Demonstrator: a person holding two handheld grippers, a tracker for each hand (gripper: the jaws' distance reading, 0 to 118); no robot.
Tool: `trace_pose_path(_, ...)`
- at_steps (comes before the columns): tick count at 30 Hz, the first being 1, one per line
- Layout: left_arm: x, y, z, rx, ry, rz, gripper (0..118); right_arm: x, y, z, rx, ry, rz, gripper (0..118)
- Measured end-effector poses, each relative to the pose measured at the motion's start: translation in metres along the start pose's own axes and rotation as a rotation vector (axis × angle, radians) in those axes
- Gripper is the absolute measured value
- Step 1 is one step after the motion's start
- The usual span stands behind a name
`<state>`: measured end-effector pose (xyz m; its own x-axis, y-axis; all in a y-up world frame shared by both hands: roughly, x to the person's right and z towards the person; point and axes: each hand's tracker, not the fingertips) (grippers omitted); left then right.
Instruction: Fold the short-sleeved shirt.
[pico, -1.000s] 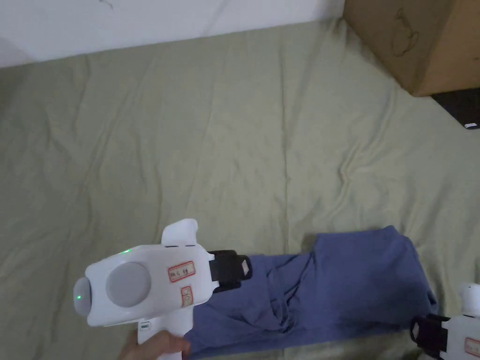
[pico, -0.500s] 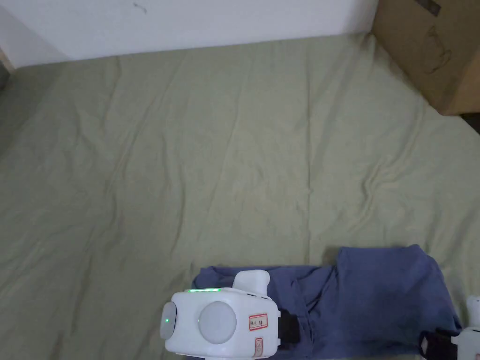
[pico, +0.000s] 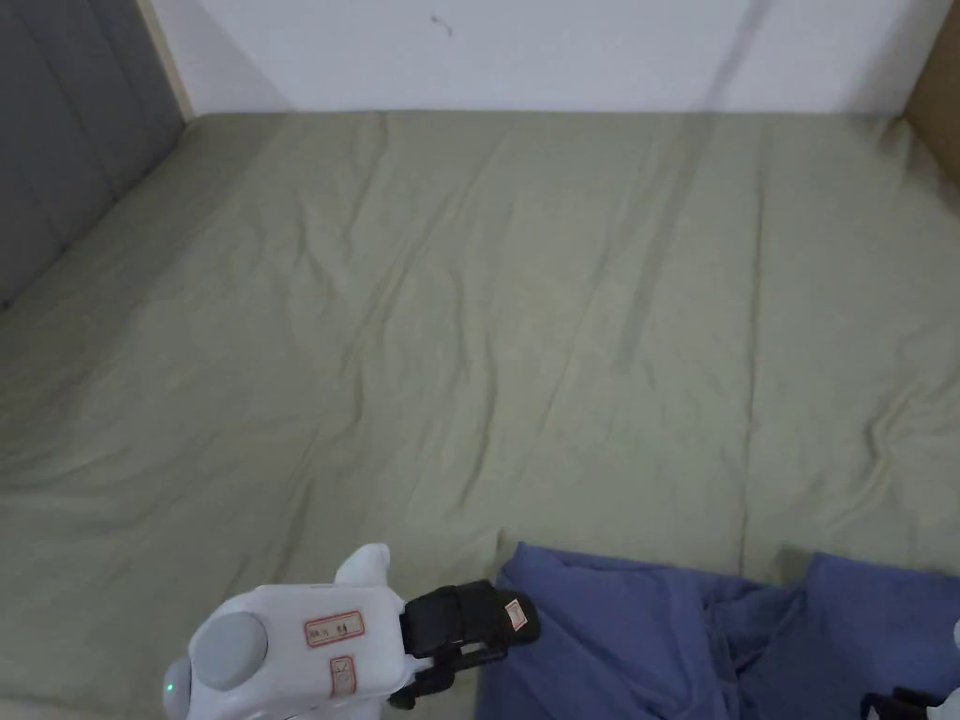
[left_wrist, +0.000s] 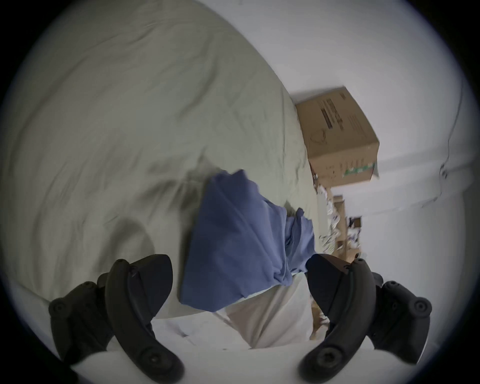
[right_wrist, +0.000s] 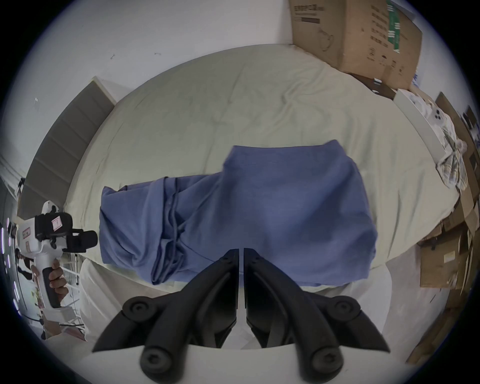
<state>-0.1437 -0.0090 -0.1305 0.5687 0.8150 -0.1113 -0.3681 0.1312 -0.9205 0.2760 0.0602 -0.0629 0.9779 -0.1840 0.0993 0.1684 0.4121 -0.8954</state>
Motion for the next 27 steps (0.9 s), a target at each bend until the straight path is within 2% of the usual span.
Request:
trace_pose_path(5,-0.03,0.01,-0.036,-0.034,-0.078,0.103,109,-0.017,0.003,0.0,-0.009,0.018,0.06,5)
trace_pose_path(7,-0.03,0.016,-0.043,-0.026,-0.207,0.086,111,-0.019,0.003,-0.001,-0.016,0.018,0.071,5)
trace_pose_path(9,-0.027,0.016,-0.055,-0.067,-0.205,0.058,110,-0.02,0.004,-0.005,-0.029,0.009,0.071,5)
trace_pose_path(10,-0.023,0.017,-0.058,-0.07,-0.185,0.039,98,-0.02,0.004,-0.006,-0.038,0.009,0.069,5)
trace_pose_path(11,-0.019,0.019,-0.06,-0.083,-0.132,-0.002,65,-0.02,0.004,-0.007,-0.043,0.009,0.062,5)
trace_pose_path(12,-0.016,0.018,-0.065,-0.1,-0.04,-0.036,19,-0.02,0.004,-0.007,-0.048,0.011,0.055,5)
trace_pose_path(13,-0.017,0.016,-0.072,-0.132,0.049,-0.072,12,-0.02,0.005,-0.007,-0.053,0.014,0.051,5)
trace_pose_path(14,-0.02,0.017,-0.071,-0.129,0.004,-0.088,12,-0.02,0.005,-0.007,-0.053,0.014,0.047,5)
trace_pose_path(16,-0.019,0.025,-0.058,-0.115,-0.078,-0.001,12,-0.021,0.005,-0.007,-0.056,0.008,0.042,5)
trace_pose_path(18,-0.014,0.026,-0.039,-0.078,-0.121,-0.061,12,-0.022,0.006,-0.008,-0.056,0.0,0.038,5)
trace_pose_path(23,-0.03,0.054,0.028,0.003,0.049,-0.148,12,-0.033,0.014,-0.01,-0.058,0.019,0.031,5)
trace_pose_path(25,-0.052,0.07,0.065,0.045,0.098,-0.104,12,-0.038,0.015,-0.01,-0.045,0.046,0.032,5)
trace_pose_path(27,-0.066,0.08,0.099,0.106,0.209,-0.067,12,-0.042,0.016,-0.011,-0.041,0.063,0.029,5)
